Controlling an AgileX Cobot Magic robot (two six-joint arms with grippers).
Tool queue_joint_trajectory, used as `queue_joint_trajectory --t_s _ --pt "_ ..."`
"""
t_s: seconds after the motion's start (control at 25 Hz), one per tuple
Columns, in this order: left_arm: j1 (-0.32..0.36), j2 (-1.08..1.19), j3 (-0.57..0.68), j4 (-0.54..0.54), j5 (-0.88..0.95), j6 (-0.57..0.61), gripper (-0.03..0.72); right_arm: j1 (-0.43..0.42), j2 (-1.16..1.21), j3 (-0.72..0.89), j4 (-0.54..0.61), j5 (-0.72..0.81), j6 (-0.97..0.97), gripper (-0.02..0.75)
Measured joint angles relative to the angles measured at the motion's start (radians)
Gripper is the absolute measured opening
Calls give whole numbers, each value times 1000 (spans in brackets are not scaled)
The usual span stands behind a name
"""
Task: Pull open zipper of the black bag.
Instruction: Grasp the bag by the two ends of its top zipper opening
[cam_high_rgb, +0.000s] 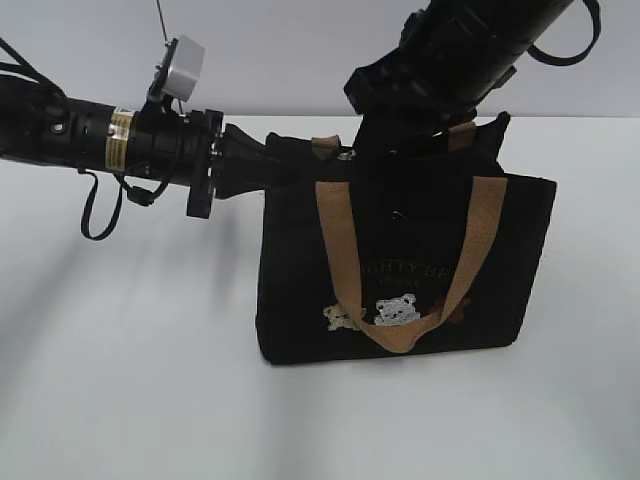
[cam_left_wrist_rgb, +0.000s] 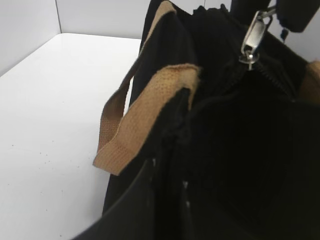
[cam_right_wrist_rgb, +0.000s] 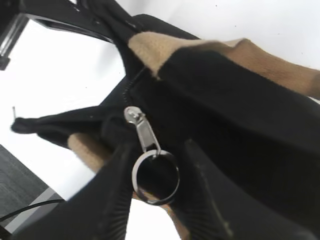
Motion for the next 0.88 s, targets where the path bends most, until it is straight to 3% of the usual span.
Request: queue_joint_trajectory --t_s 0.52,0.88 --pt "0 0 0 0 1 0 33 0 0 -10 5 19 2 225" --pt "0 0 0 -1 1 0 33 -8 0 -10 -54 20 66 225"
